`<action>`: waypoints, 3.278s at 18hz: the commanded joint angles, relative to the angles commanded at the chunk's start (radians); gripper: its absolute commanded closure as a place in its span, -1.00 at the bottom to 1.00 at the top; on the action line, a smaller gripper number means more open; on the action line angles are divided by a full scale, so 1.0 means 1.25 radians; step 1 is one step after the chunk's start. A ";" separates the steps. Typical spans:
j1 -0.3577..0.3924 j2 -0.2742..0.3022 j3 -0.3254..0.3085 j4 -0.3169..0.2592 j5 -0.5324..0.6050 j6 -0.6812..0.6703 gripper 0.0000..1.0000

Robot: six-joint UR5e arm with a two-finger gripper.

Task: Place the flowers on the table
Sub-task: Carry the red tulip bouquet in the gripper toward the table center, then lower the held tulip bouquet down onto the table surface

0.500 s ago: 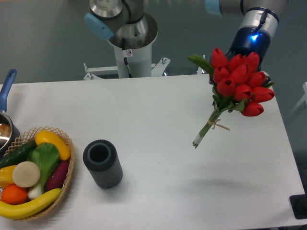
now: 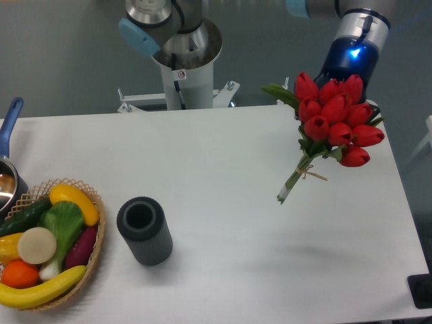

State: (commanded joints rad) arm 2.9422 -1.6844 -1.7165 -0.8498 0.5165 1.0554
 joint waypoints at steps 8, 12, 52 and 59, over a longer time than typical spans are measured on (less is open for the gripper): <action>-0.072 0.041 -0.011 -0.005 0.280 -0.006 0.17; -0.107 0.048 -0.020 -0.005 0.423 -0.005 0.17; -0.341 -0.291 -0.018 -0.004 0.938 0.093 0.13; -0.345 -0.268 -0.033 -0.001 0.933 0.094 -1.00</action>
State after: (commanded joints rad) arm 2.5111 -2.0189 -1.7579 -0.8514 1.6828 1.1735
